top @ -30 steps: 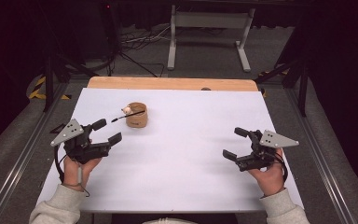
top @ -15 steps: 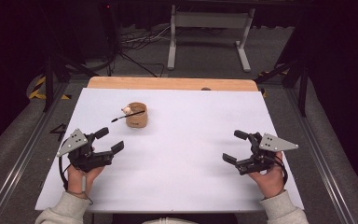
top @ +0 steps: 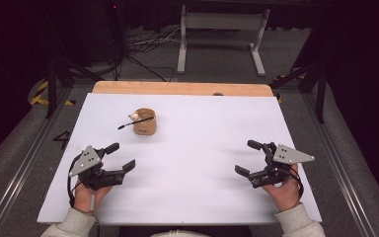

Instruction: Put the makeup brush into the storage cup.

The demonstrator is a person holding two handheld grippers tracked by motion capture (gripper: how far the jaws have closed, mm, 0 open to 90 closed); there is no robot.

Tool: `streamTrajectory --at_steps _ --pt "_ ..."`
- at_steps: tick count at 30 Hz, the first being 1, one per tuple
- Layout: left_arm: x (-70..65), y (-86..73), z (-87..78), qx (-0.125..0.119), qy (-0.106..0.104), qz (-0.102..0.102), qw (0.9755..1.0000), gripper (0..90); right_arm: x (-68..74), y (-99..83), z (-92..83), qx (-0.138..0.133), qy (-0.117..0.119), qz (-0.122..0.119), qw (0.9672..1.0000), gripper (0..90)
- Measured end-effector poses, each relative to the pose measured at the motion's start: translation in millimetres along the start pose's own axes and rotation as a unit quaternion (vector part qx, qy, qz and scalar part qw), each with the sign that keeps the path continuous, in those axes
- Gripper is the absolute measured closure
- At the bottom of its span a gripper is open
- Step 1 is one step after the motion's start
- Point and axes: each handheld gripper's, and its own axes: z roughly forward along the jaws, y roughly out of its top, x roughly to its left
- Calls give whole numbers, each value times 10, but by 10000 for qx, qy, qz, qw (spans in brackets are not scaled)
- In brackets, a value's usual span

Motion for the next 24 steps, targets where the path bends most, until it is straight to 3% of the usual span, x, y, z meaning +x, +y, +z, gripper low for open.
streamTrajectory --at_steps 7,15,20,24 --pt "23 -113 55 -15 -87 -257 9996 140 36 -43 45 105 -52 -113 9999 8" --pt "81 -173 54 -35 -9 -367 9993 144 36 -102 85 122 -60 -95 9999 7" --pt "87 -174 42 -75 18 -390 9992 144 59 -125 102 142 -43 -66 9999 7" --pt "80 -173 26 -86 51 -206 9997 146 68 -122 109 163 -83 -60 9998 9"
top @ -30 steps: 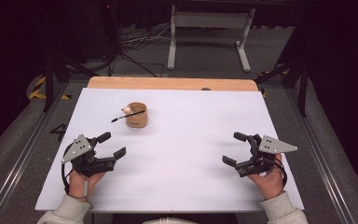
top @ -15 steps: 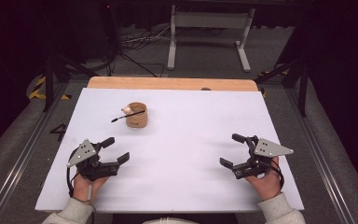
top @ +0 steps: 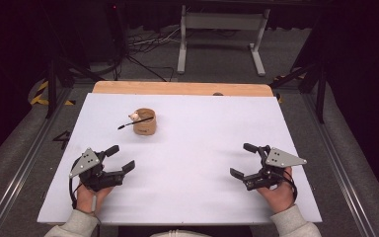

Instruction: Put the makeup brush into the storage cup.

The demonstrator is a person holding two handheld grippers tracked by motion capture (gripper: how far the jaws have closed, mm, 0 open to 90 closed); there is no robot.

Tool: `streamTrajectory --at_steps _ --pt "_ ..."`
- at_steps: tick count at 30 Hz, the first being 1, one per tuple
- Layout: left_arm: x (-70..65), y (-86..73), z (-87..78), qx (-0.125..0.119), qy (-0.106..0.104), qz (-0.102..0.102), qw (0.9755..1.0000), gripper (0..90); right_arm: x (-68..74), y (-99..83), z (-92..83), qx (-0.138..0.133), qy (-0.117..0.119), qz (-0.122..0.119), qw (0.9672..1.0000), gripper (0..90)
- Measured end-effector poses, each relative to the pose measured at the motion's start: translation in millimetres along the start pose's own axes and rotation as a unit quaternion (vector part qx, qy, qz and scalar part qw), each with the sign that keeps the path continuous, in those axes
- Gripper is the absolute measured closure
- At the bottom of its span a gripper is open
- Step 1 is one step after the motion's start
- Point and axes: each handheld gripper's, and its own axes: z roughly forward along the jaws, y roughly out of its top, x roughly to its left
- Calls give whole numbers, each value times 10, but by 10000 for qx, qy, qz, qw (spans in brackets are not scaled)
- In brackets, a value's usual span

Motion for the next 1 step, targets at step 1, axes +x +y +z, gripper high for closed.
streamTrajectory --at_steps 1 --pt "0 0 0 0 0 0 10000 146 -3 -3 6 15 13 10 10000 9"
